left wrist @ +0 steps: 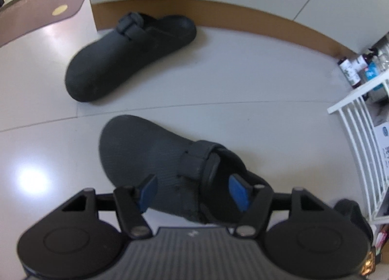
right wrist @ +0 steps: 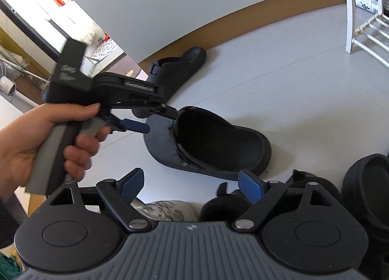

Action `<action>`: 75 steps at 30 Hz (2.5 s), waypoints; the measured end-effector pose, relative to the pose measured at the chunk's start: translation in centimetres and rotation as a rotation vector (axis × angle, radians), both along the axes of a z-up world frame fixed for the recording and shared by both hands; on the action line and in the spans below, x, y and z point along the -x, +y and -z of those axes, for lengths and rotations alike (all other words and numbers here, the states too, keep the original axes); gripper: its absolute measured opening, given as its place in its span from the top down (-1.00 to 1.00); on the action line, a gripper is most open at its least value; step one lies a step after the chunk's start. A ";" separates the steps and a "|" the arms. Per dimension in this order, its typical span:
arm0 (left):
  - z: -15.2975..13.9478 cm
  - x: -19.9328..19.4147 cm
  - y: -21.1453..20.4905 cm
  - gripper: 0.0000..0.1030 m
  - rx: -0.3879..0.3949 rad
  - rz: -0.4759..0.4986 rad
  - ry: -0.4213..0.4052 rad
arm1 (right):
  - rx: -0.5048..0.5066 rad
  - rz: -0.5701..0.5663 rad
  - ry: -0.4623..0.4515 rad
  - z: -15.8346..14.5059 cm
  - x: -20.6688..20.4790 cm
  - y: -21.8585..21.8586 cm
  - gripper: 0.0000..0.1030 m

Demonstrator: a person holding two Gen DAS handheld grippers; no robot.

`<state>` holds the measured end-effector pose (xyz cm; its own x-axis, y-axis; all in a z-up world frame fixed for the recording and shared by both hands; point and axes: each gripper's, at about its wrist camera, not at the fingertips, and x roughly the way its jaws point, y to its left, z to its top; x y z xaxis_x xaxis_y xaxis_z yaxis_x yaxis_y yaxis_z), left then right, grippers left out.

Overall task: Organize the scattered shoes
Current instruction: 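Carry the black clog with the left tool and set it down, opening, then move the right tool down onto the black clog's strap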

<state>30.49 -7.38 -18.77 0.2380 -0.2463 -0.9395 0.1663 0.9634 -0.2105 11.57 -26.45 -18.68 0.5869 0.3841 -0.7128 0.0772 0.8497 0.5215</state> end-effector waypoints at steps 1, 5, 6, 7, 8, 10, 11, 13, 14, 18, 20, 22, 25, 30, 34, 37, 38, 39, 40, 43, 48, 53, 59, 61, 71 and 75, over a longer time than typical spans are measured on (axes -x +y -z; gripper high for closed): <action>-0.2 0.2 0.2 -0.32 0.011 0.009 -0.001 | 0.000 -0.001 -0.001 -0.1 -0.1 0.2 -0.71; -1.1 2.2 2.9 -0.40 0.098 -0.002 -0.046 | 0.002 -0.009 -0.004 0.0 -0.8 1.1 -0.71; -0.6 2.7 3.0 -0.40 0.111 -0.010 -0.056 | 0.008 -0.015 -0.005 0.0 -1.0 1.3 -0.71; -1.1 3.5 3.0 -0.40 0.120 -0.019 -0.062 | 0.015 -0.020 -0.004 0.1 -1.1 1.5 -0.70; -1.2 4.5 3.7 -0.40 0.136 -0.043 -0.077 | 0.021 -0.023 -0.003 0.2 -1.2 1.6 -0.69; -1.6 6.0 4.5 -0.40 0.145 -0.069 -0.106 | 0.028 -0.030 0.003 0.5 -1.5 1.8 -0.65; -1.7 6.2 4.6 -0.40 0.149 -0.073 -0.111 | 0.028 -0.032 0.007 0.6 -1.6 1.8 -0.59; -1.9 7.6 5.4 -0.40 0.179 -0.102 -0.146 | 0.028 -0.047 0.018 1.2 -1.9 2.0 -0.48; -2.0 8.1 5.7 -0.40 0.186 -0.115 -0.161 | 0.028 -0.054 0.021 1.4 -2.0 2.0 -0.44; -2.2 9.5 6.2 -0.40 0.193 -0.146 -0.207 | 0.045 -0.056 0.025 2.3 -2.5 2.0 -0.34; -2.0 10.1 6.6 -0.40 0.204 -0.173 -0.211 | 0.041 -0.056 0.031 2.7 -2.9 2.0 -0.33; -1.9 10.7 7.1 -0.40 0.210 -0.201 -0.218 | 0.028 -0.057 0.038 3.0 -3.3 2.1 -0.33; -1.9 11.7 7.6 -0.40 0.187 -0.218 -0.242 | -0.001 -0.067 0.039 3.4 -4.1 2.7 -0.33; -1.7 12.7 8.5 -0.42 0.193 -0.224 -0.249 | -0.053 -0.119 0.065 4.8 -6.2 4.6 -0.34; -1.5 13.0 8.9 -0.42 0.153 -0.254 -0.276 | -0.083 -0.128 0.117 6.4 -7.5 5.7 -0.41; -1.3 13.1 8.9 -0.42 0.167 -0.257 -0.263 | -0.097 -0.121 0.154 7.3 -8.1 6.4 -0.47; -1.3 13.2 8.8 -0.42 0.161 -0.254 -0.265 | -0.102 -0.115 0.165 7.6 -8.3 6.5 -0.47; -1.2 13.2 8.6 -0.42 0.157 -0.251 -0.266 | -0.107 -0.106 0.174 7.8 -8.6 6.6 -0.47; -1.2 13.2 8.5 -0.42 0.158 -0.251 -0.264 | -0.115 -0.095 0.183 8.0 -8.8 6.6 -0.48; -1.2 13.2 8.3 -0.42 0.164 -0.247 -0.262 | -0.146 -0.049 0.209 8.8 -9.5 6.2 -0.48; -1.2 13.4 7.6 -0.42 0.133 -0.217 -0.283 | -0.151 0.008 0.236 9.9 -9.9 5.2 -0.49; -0.9 13.5 7.4 -0.42 0.131 -0.208 -0.278 | -0.119 0.052 0.222 10.0 -10.0 3.6 -0.49; -0.4 13.6 7.6 -0.42 0.140 -0.213 -0.266 | -0.076 0.138 0.197 9.8 -10.1 0.6 -0.49; -0.4 13.6 7.6 -0.42 0.139 -0.210 -0.266 | -0.061 0.149 0.186 9.7 -10.2 0.2 -0.49; -0.6 13.6 7.9 -0.42 0.133 -0.231 -0.280 | -0.068 0.081 0.163 8.1 -9.6 1.8 -0.49; -0.4 13.6 7.9 -0.42 0.135 -0.232 -0.276 | -0.086 0.059 0.174 8.1 -9.7 2.3 -0.49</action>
